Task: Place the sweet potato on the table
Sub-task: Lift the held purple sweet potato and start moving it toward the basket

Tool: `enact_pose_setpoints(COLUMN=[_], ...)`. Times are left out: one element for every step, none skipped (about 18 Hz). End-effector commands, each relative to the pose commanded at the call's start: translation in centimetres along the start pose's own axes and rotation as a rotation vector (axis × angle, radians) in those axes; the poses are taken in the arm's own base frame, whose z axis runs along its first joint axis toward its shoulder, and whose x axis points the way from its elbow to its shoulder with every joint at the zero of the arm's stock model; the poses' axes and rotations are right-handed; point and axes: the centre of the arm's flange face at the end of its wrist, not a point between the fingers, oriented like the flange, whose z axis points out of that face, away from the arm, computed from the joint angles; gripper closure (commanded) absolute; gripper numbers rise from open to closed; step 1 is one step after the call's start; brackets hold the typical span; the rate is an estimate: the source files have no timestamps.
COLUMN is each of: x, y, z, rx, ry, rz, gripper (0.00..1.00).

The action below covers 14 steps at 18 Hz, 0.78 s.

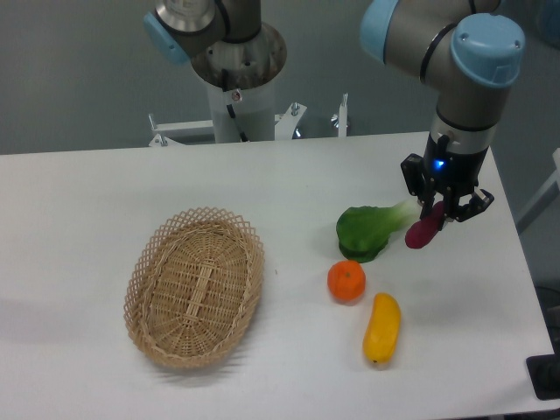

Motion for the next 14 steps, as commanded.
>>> enact_pose_setpoints(x=[0.1,0.1,0.0,0.0,0.1,0.1,0.2,0.4,0.5,0.6,0.8,1.0,1.2,1.3], y=[0.0,-0.1,-0.1,-0.1,-0.2,-0.2,-0.6,-1.3,-1.8,-2.1,-2.8,-3.5,-4.1,-4.8], z=[0.1,0.3,0.2,0.1,0.2,0.2,0.2,0.2,0.3,0.4,0.5,0.6,0.7,0.7], rx=[0.0,0.001,0.002,0.002,0.002,0.002,0.003,0.005,0.006,0.008,0.01,0.012,0.015,0.018], ry=[0.001,0.005,0.002,0.002,0.004,0.004,0.004,0.004,0.005,0.0,-0.002,-0.002,-0.003,-0.011], rz=[-0.002,-0.005,-0.006,-0.011,-0.016,-0.023,-0.024,-0.028,-0.037,-0.049,-0.054,-0.056,-0.068,-0.078], gripper=[0.87,0.87,0.87,0.87,0.87,0.87,0.87,0.87,0.87,0.87,0.87,0.87,0.87,0.87])
